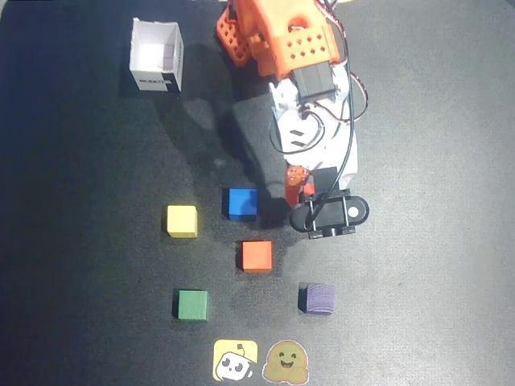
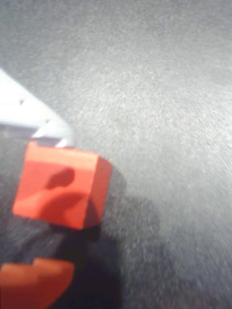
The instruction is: Put the red cube on top of the green cube.
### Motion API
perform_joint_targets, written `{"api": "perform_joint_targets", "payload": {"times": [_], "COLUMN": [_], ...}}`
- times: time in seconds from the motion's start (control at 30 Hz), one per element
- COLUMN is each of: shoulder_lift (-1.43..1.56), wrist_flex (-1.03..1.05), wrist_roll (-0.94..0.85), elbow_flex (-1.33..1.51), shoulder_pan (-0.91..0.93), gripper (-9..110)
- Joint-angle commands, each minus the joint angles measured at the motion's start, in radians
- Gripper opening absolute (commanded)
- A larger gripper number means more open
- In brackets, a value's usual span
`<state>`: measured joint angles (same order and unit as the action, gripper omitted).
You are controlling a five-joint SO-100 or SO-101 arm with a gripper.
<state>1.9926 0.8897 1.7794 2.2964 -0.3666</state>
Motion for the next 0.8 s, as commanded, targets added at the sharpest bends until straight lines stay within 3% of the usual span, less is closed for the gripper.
{"api": "perform_joint_targets", "payload": {"times": [0.0, 0.07, 0.77], "shoulder_lift": [0.003, 0.0, -0.014], "wrist_flex": [-0.032, -0.057, -0.256], "wrist_roll": [0.023, 0.031, 0.104], "elbow_flex": [0.008, 0.026, 0.198], "shoulder_pan": [-0.009, -0.017, -0.051], "gripper": [19, 23, 23]}}
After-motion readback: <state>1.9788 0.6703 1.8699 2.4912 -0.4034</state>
